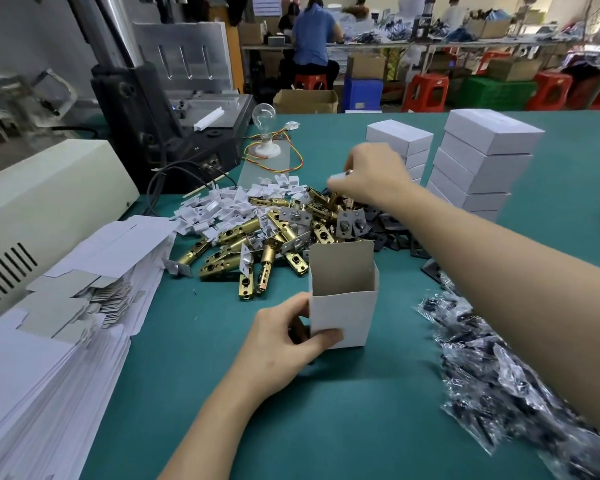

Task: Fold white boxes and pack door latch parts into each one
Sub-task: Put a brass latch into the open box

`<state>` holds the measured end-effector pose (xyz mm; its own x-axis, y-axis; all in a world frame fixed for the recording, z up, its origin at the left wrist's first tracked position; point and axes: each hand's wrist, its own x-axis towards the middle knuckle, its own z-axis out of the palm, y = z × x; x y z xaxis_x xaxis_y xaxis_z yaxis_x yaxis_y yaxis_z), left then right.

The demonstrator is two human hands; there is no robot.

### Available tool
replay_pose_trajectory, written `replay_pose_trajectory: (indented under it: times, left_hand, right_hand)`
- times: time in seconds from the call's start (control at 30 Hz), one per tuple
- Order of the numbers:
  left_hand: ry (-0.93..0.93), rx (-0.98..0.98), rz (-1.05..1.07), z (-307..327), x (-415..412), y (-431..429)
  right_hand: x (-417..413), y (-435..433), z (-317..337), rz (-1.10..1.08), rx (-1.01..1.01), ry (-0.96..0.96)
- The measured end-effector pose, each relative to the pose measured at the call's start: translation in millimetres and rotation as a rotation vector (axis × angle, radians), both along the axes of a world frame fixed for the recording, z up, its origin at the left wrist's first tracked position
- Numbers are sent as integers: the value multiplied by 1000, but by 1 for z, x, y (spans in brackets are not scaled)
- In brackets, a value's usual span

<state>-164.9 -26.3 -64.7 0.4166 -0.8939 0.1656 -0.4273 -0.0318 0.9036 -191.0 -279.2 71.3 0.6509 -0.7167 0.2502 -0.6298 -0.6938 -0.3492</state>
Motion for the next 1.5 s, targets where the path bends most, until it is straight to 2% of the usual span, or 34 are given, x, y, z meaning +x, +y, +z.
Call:
replay_pose_trajectory:
  times: [0.03,0.07,0.17,0.2,0.27,0.33,0.5,0.6,0.67,0.77,0.9,0.97,1.07,1.17,1.27,1.5]
  left_hand:
    - [-2,1,2,0,0,0]
    - [-2,3,3,0,0,0]
    - [11,2,-2,1,0,0]
    - [16,4,-2,2,-1,-1]
    - [20,7,-2,2,-1,0]
    - [19,11,3,1,-1,1]
    - [39,14,10,1,0,1]
    - [40,15,12,0,0,1]
    - [34,20,16,0,0,1]
    - [30,31,15,0,1,1]
    - [89,30,4,0,0,1]
    - [98,38,1,0,0,1]
    - [73,41,8,0,1,1]
    - [80,43,10,0,2,2]
    - [105,49,12,2,2,1]
    - [109,61,7,3,4,2]
  right_hand:
    - [-6,-3,9,3,127,-113]
    - [-14,-3,16,15,342,-270]
    - [-50,9,20,182,1159,-851]
    - [-61,14,15,271,1343,-961]
    - [-76,24,4,443,1494,-982]
    - [-82,34,-6,459,1461,-947]
    - [-88,53,-38,99,1311,-939]
    - [-92,56,-44,10,1162,-870]
    - [-95,56,-32,127,1104,-881]
    - [-99,66,1,484,1012,-876]
    - [-97,85,23,706,547,-579]
    - [-95,90,23,786,454,-437]
    - [-92,92,16,789,390,-311]
    - [-92,91,6,722,221,-344]
    - [-95,91,4,733,220,-382]
    - [-100,89,3,720,19,-203]
